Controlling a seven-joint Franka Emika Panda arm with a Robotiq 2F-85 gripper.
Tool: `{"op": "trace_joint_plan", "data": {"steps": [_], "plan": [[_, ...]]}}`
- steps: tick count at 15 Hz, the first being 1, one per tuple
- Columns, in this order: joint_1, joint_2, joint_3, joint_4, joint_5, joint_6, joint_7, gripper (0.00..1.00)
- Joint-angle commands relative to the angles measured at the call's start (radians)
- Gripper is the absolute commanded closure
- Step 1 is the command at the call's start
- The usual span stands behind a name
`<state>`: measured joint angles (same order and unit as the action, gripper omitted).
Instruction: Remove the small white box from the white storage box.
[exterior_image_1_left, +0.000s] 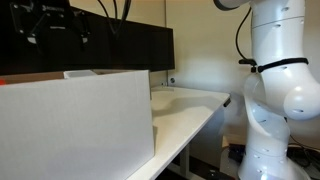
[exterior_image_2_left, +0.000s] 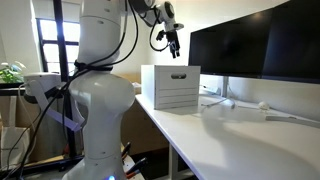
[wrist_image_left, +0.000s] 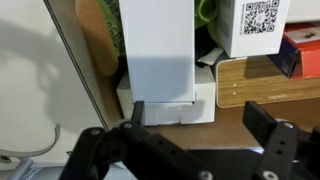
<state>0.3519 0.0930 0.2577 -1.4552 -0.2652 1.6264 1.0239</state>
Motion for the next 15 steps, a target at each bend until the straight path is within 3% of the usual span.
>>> {"op": "trace_joint_plan", "data": {"steps": [1, 8, 9, 15], "plan": [[-0.025, -0.092, -0.015, -0.15, 0.071, 0.066, -0.038, 0.0], [-0.034, -0.184, 0.008, -0.264, 0.083, 0.095, -0.007, 0.0], [-0.039, -0.115, 0.012, -0.185, 0.064, 0.047, -0.005, 0.0], [-0.038, -0.134, 0.031, -0.197, 0.042, 0.05, 0.011, 0.0]]}}
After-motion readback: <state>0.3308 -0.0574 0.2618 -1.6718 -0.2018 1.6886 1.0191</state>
